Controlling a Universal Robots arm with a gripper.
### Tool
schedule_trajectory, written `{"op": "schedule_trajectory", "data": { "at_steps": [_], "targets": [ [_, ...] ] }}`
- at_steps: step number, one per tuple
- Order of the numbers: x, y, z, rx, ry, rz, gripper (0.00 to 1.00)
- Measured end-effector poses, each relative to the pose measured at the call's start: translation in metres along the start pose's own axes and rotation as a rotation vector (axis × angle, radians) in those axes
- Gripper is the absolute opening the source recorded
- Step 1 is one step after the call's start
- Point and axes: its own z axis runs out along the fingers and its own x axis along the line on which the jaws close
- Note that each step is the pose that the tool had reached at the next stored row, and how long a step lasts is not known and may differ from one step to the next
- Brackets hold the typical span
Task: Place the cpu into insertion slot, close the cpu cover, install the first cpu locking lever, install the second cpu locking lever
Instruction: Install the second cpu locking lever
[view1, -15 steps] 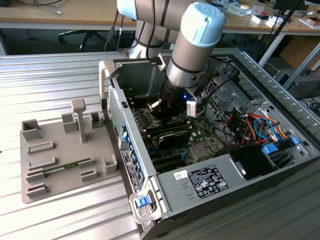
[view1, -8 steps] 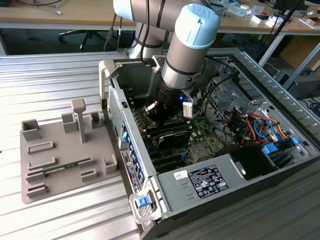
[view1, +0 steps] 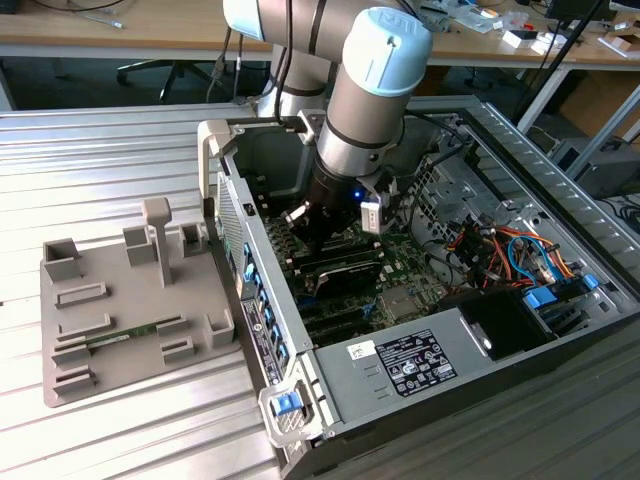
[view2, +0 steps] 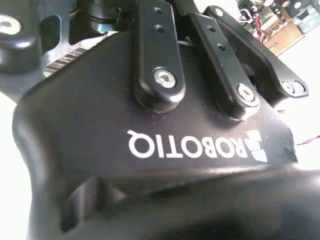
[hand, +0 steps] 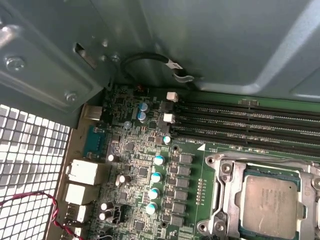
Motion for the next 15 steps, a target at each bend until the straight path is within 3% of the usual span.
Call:
{"op": "schedule_trajectory", "data": {
  "at_steps": [15],
  "targets": [
    [0.0003,0.0002,0.0059,0.0001,0.0002,0.000,0.10]
  ]
}}
